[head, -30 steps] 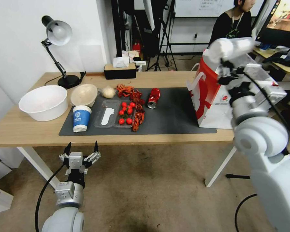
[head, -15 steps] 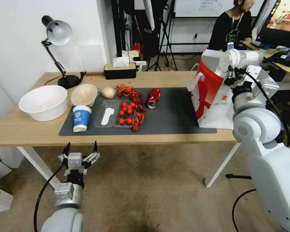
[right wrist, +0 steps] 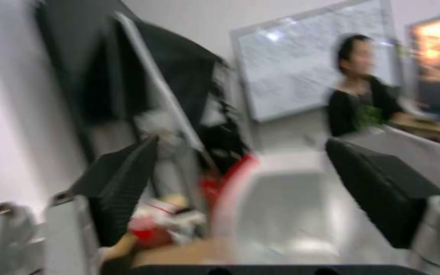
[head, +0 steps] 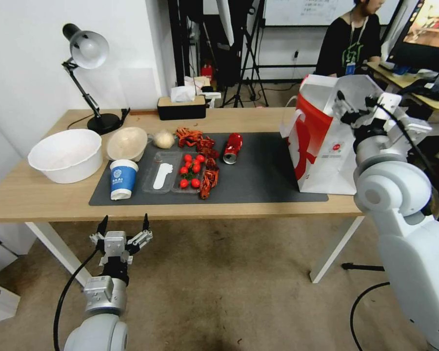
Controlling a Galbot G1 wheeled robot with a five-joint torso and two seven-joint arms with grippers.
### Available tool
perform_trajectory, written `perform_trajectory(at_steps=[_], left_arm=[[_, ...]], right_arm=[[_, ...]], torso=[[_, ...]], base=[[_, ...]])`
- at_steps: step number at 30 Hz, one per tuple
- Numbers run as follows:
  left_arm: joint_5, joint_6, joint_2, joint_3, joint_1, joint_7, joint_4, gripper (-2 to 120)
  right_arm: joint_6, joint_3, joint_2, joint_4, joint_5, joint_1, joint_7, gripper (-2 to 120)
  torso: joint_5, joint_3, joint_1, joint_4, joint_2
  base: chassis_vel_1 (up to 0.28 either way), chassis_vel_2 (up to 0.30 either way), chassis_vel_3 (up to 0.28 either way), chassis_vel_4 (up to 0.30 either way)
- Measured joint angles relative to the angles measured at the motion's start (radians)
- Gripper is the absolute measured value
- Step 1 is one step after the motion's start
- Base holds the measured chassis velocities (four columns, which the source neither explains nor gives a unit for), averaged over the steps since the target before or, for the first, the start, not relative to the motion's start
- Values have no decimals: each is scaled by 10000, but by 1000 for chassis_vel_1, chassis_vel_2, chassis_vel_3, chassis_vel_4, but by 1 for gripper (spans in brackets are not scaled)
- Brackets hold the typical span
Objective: Pick up the trash from the table and place it into the takeout bag.
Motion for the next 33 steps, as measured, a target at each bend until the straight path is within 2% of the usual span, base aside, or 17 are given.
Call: perform_trajectory(at_steps=[1, 2, 4, 5, 7, 8, 12, 13, 15, 16, 17, 19, 24, 27, 28, 31, 33], left_arm=[[0, 0, 0, 0, 0, 0, 0, 100], [0, 0, 1, 22, -2, 0, 7, 100], [0, -1, 2, 28, -3, 0, 11, 100], [0, 0, 2, 31, -1, 0, 17, 100], [0, -4, 3, 29, 5, 0, 19, 100], [0, -4, 3, 29, 5, 0, 19, 100], [-23, -9, 4, -36, 8, 0, 0, 100], [-23, -9, 4, -36, 8, 0, 0, 100], [-48, -10, 10, -72, 3, 1, -14, 100], [-48, -10, 10, -72, 3, 1, -14, 100], [-66, -10, 32, -91, 0, 0, -18, 100], [-122, -10, 109, -134, -6, -1, -40, 100], [-235, -10, 196, -175, -20, 0, -58, 100], [-349, -10, 311, -236, -15, -5, -82, 100], [-349, -10, 311, -236, -15, -5, -82, 100], [-483, -9, 402, -272, -18, -10, -79, 100], [-502, -9, 423, -276, -22, -11, -69, 100]], right_arm=[[0, 0, 0, 0, 0, 0, 0, 86], [48, 29, -13, 41, 51, 20, -3, 94], [194, 40, -26, 78, 192, 51, -37, 97], [582, 43, -73, 220, 699, 119, -160, 100], [1747, 37, -217, 642, 1536, 97, -1146, 100], [1747, 37, -217, 642, 1536, 97, -1146, 100], [2697, 12, -518, 1295, 2019, -546, -2800, 100], [2697, 12, -518, 1295, 2019, -546, -2800, 100], [2986, -153, -851, 1997, 1720, -1866, -3712, 100], [2986, -153, -851, 1997, 1720, -1866, -3712, 100], [3094, -310, -951, 2314, 1163, -2674, -3979, 100], [3400, -441, -976, 2645, 70, -3871, -4189, 100], [3894, -653, -891, 2886, -989, -5018, -4167, 100], [4900, -970, -412, 2774, -2611, -6504, -3920, 100], [4900, -970, -412, 2774, -2611, -6504, -3920, 100], [5896, -1317, 107, 2241, -4156, -7631, -3429, 100], [6182, -1391, 236, 2017, -4558, -7852, -3308, 100]], torso=[[0, 0, 0, 0, 0], [0, 0, 0, -1, 0], [1, 0, 0, -1, 0], [1, 0, 0, 1, 0], [-1, 0, 0, 2, 1], [-1, 0, 0, 2, 1], [-1, -1, 0, 3, 0], [-1, -1, 0, 3, 0], [1, -1, -1, 1, 0], [1, -1, -1, 1, 0], [3, 0, -1, -5, 1], [5, 0, 0, -2, 0], [0, -1, -1, 1, 1], [0, -1, 0, 0, 1], [0, -1, 0, 0, 1], [-1, -2, -1, -1, 1], [2, -2, -1, -1, 1]], base=[[0, 0, 0, 0], [0, 0, 0, 0], [0, 0, 0, 0], [0, 0, 0, 0], [0, 0, 0, 0], [0, 0, 0, 0], [0, 0, 0, 0], [0, 0, 0, 0], [0, 0, 0, 0], [0, 0, 0, 0], [0, 0, 0, 0], [0, 0, 0, 0], [0, 0, 0, 0], [0, 0, 0, 0], [0, 0, 0, 0], [0, 0, 0, 0], [0, 0, 0, 0]])
